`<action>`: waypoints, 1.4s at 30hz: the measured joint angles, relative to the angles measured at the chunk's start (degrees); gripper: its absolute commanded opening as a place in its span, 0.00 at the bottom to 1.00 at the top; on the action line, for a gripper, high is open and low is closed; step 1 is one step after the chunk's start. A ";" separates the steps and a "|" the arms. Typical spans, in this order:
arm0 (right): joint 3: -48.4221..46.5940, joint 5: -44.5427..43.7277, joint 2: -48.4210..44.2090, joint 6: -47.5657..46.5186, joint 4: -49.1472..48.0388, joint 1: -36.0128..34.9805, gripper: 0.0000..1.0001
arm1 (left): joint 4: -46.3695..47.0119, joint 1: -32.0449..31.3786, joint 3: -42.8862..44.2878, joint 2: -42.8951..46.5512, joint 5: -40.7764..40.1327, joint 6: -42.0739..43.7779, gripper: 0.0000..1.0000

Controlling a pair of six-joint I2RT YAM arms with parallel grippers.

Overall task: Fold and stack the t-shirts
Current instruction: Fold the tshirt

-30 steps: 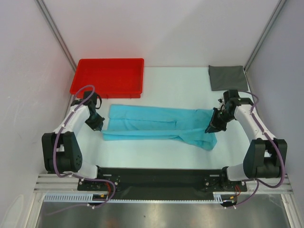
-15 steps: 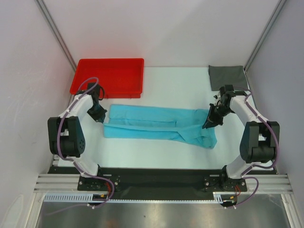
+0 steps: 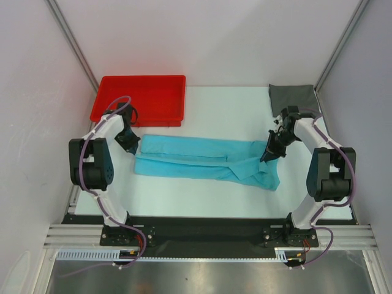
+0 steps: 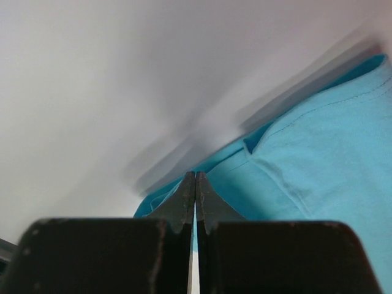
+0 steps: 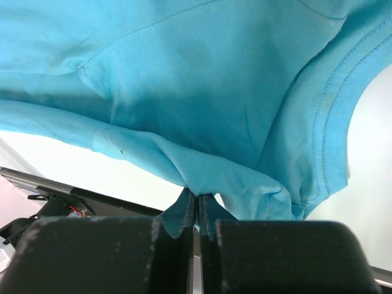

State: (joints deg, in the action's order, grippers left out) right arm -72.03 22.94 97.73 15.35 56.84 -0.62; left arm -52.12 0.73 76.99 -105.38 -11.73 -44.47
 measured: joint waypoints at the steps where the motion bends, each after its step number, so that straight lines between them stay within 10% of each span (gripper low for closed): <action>1: -0.15 0.00 0.24 -0.02 -0.04 0.00 0.05 | -0.20 -0.02 0.37 -0.35 0.00 0.00 0.00; 11: -2.45 -0.39 3.50 0.00 -0.26 0.00 0.11 | -1.22 -0.04 3.65 -3.43 -0.09 1.05 0.02; 20: -8.41 -3.63 6.86 0.46 -0.02 0.00 0.45 | -2.73 -0.61 7.39 -4.70 -3.02 3.61 0.59; 26: -9.81 -8.66 3.72 0.50 -0.28 0.37 0.68 | -2.40 -2.56 3.30 3.89 -5.57 4.94 0.59; 32: 5.62 -8.31 -11.52 1.84 -1.73 3.48 0.68 | 1.25 -2.86 -12.15 17.57 -1.03 5.53 0.56; 42: 21.22 -5.44 -20.31 4.68 -2.45 7.30 0.44 | 5.81 -2.86 -19.63 16.24 5.05 6.67 0.59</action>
State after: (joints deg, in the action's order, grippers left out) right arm -50.81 17.50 77.43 20.03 54.39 6.68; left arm -46.30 -2.13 57.36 -89.14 -6.68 -37.80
